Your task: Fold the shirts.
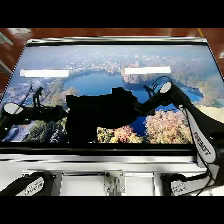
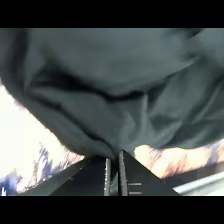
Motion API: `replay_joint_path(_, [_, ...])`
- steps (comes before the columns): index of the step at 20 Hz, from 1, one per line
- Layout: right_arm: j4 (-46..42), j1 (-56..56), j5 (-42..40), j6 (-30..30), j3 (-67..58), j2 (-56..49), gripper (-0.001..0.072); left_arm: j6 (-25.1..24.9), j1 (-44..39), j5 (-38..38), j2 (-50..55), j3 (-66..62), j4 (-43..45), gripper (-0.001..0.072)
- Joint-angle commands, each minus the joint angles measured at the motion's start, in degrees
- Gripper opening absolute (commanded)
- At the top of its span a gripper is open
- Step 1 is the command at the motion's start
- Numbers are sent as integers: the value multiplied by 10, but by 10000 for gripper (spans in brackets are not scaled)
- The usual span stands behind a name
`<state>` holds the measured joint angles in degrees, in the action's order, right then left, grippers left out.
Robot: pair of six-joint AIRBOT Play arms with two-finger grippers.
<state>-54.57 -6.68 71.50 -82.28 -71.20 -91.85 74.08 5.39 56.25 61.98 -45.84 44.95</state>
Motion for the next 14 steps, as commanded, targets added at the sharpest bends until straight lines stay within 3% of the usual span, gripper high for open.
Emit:
replay_joint_path(1, [2,22,-3,59,-62,119,58,-24,1,14,-56,-127,28,40])
replay_joint_path(4, [0,46,-6,73,-183,232,58,-29,1,12,-121,-285,57,41])
replay_joint_path(8, [-2,63,17,-4,-346,323,58,-13,1,13,-169,-463,57,41])
replay_joint_path(11, [-31,63,94,-39,-391,345,58,13,1,21,-191,-491,57,41])
replay_joint_path(14, [-69,63,214,-49,-392,332,58,39,1,123,-185,-490,103,41])
